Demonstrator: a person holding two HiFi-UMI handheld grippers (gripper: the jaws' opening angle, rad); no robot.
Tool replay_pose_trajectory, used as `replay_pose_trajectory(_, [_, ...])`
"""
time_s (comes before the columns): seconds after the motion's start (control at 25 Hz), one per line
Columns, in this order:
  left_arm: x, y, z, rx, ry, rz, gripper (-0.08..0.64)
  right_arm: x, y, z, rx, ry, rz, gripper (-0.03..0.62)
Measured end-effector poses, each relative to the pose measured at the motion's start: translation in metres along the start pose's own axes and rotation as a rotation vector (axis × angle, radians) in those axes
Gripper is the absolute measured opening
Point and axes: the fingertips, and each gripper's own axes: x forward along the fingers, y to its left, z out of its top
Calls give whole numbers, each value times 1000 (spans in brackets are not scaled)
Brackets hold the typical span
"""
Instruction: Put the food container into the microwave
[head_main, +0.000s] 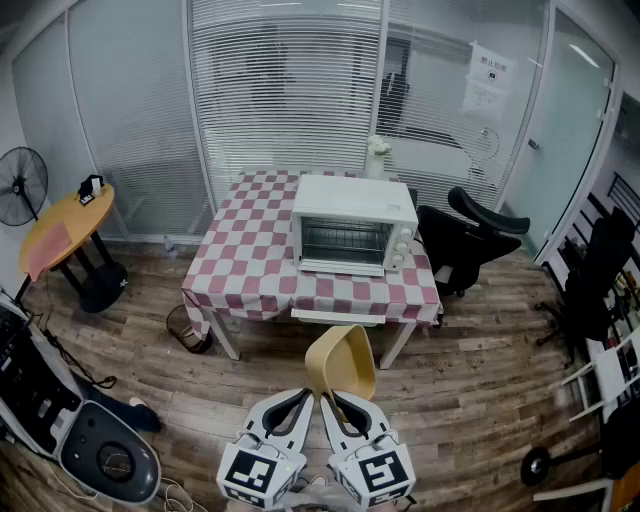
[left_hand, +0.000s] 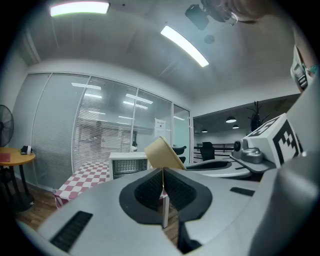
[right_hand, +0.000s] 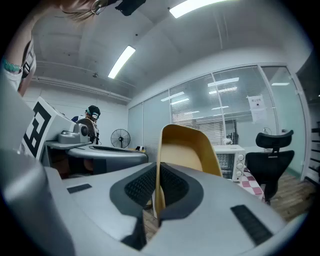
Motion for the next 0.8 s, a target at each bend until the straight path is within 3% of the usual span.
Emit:
replay_pose_trajectory(0.16, [3, -10, -3, -7, 8, 3, 14, -9, -8, -2, 50, -24, 20, 13])
replay_pose_trajectory(0.48, [10, -16, -10, -25, 36, 7, 14, -9, -16, -4, 47, 15, 59, 13])
replay_pose_trajectory(0.8, [49, 5, -10, -37, 38, -20, 14, 22, -40, -7, 45, 32, 50, 14])
